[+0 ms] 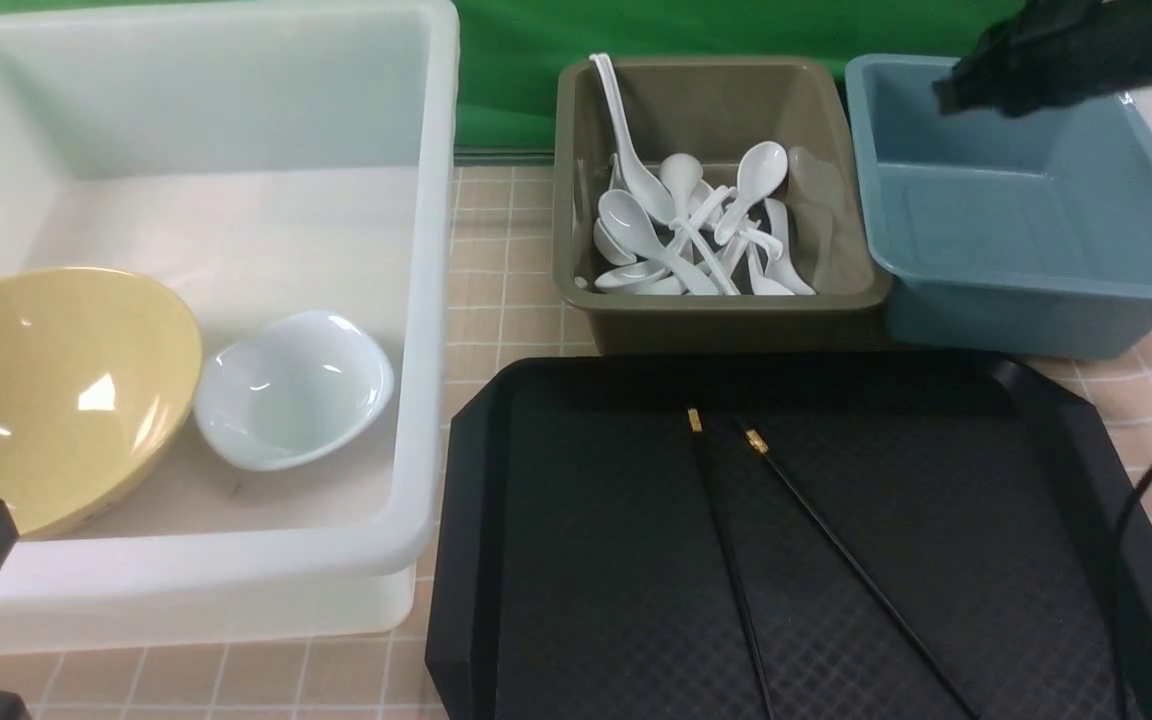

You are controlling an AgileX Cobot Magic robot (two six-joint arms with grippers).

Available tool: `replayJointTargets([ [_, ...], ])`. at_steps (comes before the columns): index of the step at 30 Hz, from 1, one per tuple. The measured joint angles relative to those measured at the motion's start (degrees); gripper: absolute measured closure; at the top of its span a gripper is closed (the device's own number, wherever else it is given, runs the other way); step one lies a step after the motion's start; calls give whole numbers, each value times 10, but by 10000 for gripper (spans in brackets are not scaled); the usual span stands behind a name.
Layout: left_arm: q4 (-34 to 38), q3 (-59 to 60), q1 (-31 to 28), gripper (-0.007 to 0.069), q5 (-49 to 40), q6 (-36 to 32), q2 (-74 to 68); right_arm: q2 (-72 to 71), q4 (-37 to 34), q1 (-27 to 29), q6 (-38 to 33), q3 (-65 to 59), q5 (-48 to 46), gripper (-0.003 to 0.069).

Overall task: On brown table put chopsticks spoon bowls plates into blue grey white boxes.
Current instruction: 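Grasp the chopsticks with the right gripper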

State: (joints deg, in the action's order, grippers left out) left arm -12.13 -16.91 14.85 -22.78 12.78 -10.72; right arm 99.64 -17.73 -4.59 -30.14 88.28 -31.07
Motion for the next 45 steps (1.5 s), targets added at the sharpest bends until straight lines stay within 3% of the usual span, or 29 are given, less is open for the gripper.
replayJointTargets([
  [6,3,0,0,623,0,1,0,-119,54,-44,71,-129,-62,463],
  [12,17,0,0,623,0,1,0,-178,70,-152,110,-380,-70,432],
  [16,18,0,0,623,0,1,0,-149,70,-208,115,-418,-30,384],
  [22,18,0,0,623,0,1,0,-68,70,-225,115,-419,49,372],
  [27,18,0,0,623,1,1,0,-32,71,-225,115,-415,81,449],
  [32,18,0,0,623,2,1,0,-36,73,-224,104,-411,74,596],
  [39,17,0,0,623,2,1,0,-128,77,-225,88,-404,23,610],
  [45,17,0,0,623,2,1,0,-238,135,-223,88,-368,88,618],
])
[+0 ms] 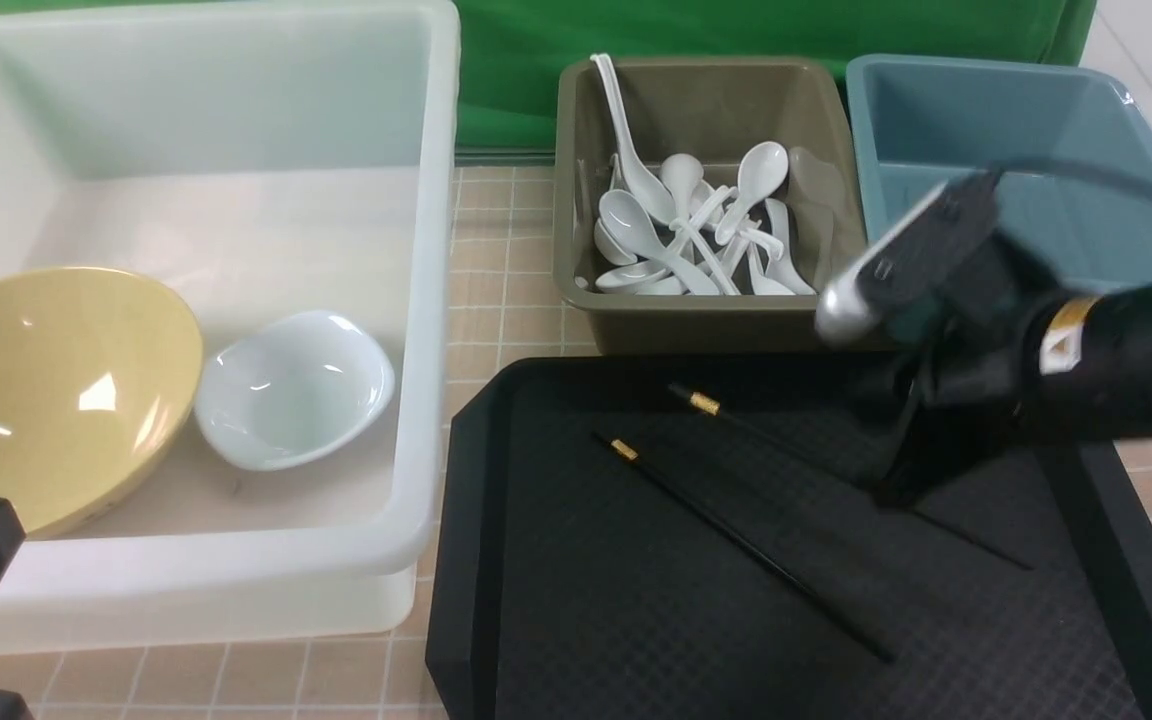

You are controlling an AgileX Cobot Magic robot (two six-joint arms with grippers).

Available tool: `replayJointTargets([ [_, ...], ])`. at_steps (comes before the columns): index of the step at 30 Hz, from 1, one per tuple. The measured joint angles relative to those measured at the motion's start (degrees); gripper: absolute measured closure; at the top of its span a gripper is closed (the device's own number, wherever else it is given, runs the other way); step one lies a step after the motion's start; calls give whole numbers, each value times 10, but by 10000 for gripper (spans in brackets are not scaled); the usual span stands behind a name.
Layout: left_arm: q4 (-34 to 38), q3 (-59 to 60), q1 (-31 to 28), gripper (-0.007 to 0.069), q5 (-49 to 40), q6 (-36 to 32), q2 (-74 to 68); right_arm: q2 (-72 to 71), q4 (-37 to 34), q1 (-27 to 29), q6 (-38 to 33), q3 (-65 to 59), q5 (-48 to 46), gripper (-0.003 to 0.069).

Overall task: On brown table put chopsticks spoon bowls plates into blue grey white boxes.
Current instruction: 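Grasp the chopsticks with the right gripper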

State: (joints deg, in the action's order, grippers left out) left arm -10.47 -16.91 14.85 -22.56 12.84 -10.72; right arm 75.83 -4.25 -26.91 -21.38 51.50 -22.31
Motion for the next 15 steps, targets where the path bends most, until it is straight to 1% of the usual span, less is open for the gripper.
replayJointTargets([
  [2,0,0,0,623,0,0,0,-19,18,12,0,13,61,618],
  [3,0,0,0,623,0,0,0,-21,18,14,0,15,74,618],
  [5,0,0,0,623,0,0,0,-19,22,50,1,29,140,618],
  [7,0,0,0,623,0,0,0,-11,23,75,7,38,157,618],
  [9,0,0,0,623,0,0,0,2,24,103,20,43,147,618],
  [10,0,0,0,623,0,0,0,3,24,107,21,44,143,618],
  [13,0,0,0,623,1,0,0,14,24,112,23,44,56,618],
  [14,0,0,0,623,1,0,0,15,24,112,23,44,50,618],
  [15,0,0,0,623,1,0,0,17,24,105,23,44,8,618],
])
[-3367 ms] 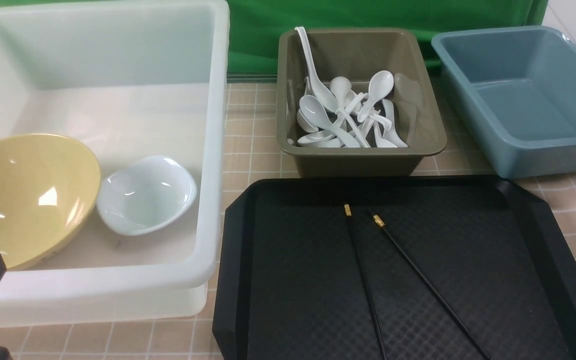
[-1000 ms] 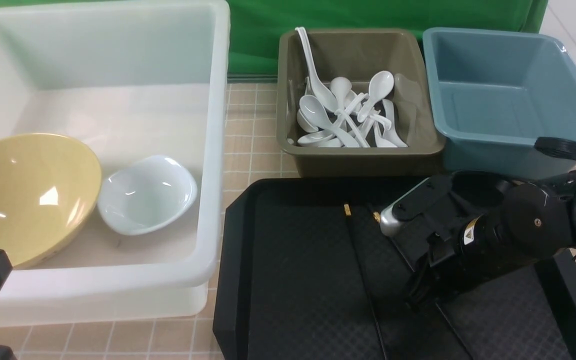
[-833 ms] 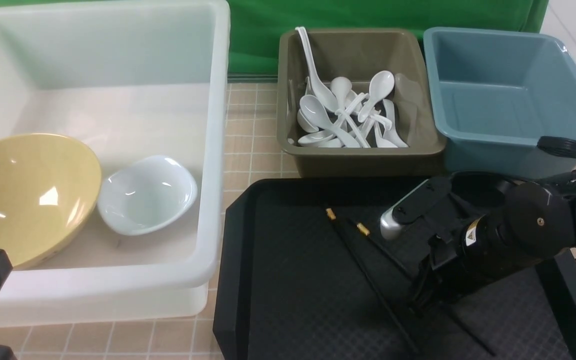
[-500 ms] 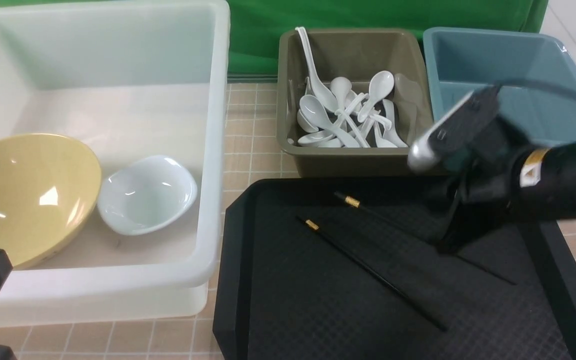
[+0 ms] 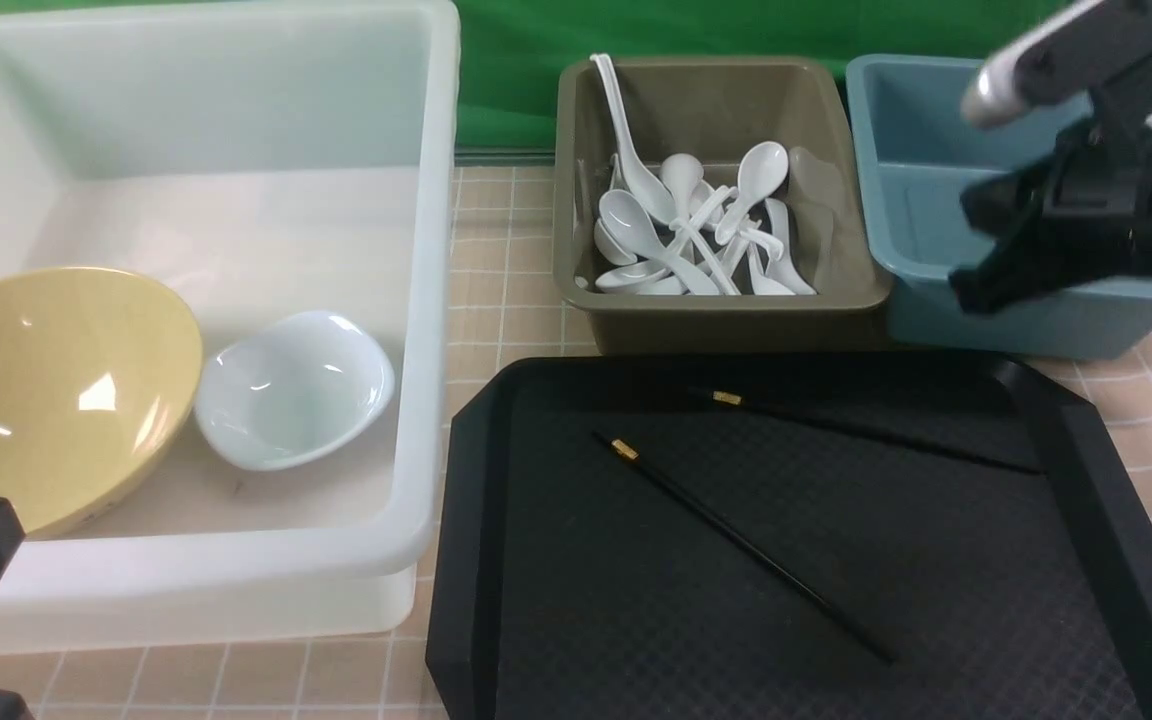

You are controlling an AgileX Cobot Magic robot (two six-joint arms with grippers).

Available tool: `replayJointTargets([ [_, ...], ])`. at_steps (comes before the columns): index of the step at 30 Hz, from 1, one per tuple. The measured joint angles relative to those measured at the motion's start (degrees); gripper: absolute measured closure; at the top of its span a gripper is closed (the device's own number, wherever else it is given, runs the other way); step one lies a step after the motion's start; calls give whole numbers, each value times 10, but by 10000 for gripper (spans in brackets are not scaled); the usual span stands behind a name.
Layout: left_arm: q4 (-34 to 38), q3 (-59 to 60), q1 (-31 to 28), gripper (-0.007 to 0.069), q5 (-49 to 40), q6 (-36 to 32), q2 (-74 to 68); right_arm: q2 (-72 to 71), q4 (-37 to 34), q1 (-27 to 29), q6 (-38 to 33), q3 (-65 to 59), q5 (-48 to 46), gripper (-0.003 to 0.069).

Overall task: On brown table put chopsticks spoon bowls plates into blue grey white boxes.
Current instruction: 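Grasp the chopsticks with the right gripper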

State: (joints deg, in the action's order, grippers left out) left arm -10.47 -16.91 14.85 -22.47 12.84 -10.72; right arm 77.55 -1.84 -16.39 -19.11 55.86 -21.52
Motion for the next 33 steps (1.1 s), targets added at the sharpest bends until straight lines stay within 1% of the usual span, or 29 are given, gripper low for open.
replayJointTargets([
  [1,0,0,0,623,0,0,0,3,-3,-8,0,0,-36,618],
  [2,0,0,0,623,0,0,0,4,-6,-10,0,0,-42,618],
  [4,0,0,0,623,0,0,0,15,-50,-35,0,0,-115,618],
  [6,0,0,0,623,1,0,0,31,-88,-58,-4,0,-150,614],
  [7,0,0,0,623,1,0,0,33,-92,-61,-4,0,-152,613],
  [8,0,0,0,623,1,0,0,45,-106,-77,-6,0,-160,601],
  [10,0,0,0,623,1,0,0,67,-115,-101,-17,0,-158,564],
  [13,0,0,0,623,1,0,0,103,-110,-122,-55,0,-137,458],
  [14,0,0,0,623,1,0,0,116,-98,-123,-62,0,-119,417],
  [18,0,0,0,623,1,0,0,178,-54,-102,-45,17,-74,268],
  [19,0,0,0,623,1,0,0,195,-49,-94,-44,29,-69,237],
  [20,0,0,0,623,1,0,0,206,-48,-90,-44,35,-67,221],
  [23,0,0,0,623,1,0,0,239,-44,-83,-51,64,-65,194],
  [33,0,0,0,623,1,0,0,317,-38,-76,-66,122,-75,191],
])
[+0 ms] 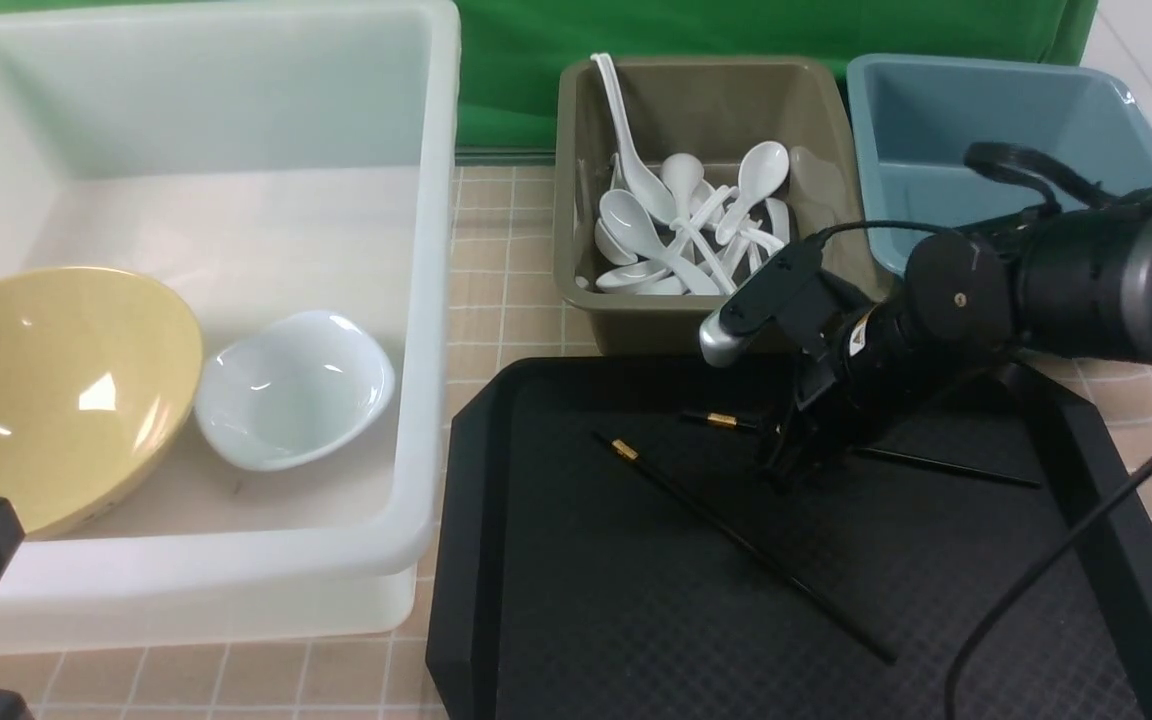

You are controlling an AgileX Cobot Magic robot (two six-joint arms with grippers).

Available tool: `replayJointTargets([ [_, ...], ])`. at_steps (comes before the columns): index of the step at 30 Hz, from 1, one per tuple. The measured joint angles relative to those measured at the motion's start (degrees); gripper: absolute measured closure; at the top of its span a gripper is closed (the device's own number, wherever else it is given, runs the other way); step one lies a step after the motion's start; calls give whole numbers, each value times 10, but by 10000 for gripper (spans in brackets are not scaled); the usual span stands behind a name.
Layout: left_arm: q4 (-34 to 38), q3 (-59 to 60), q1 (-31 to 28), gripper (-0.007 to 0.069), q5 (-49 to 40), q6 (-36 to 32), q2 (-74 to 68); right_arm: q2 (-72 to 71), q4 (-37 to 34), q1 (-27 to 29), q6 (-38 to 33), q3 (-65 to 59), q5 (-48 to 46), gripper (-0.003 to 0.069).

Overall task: On brown table put chopsticks spoon bowls plates into blue grey white boxes.
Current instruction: 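Grasp the chopsticks with the right gripper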

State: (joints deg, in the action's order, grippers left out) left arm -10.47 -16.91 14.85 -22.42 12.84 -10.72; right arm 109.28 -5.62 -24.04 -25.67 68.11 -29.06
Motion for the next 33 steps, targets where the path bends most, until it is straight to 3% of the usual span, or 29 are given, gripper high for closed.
replayJointTargets([
  [4,0,0,0,623,0,0,0,5,0,0,-9,12,-21,230],
  [8,0,0,0,623,0,0,0,8,-3,0,-49,30,-94,414],
  [9,0,0,0,623,0,0,0,8,-3,0,-49,31,-94,424],
  [10,0,0,0,623,0,0,0,9,-3,0,-57,38,-125,517],
  [13,0,0,0,623,0,0,0,9,-3,0,-59,54,-163,596],
  [25,0,0,0,623,0,0,0,-63,-3,0,-35,100,-251,621],
  [33,0,0,0,623,0,0,0,-109,-3,12,-18,102,-235,620],
])
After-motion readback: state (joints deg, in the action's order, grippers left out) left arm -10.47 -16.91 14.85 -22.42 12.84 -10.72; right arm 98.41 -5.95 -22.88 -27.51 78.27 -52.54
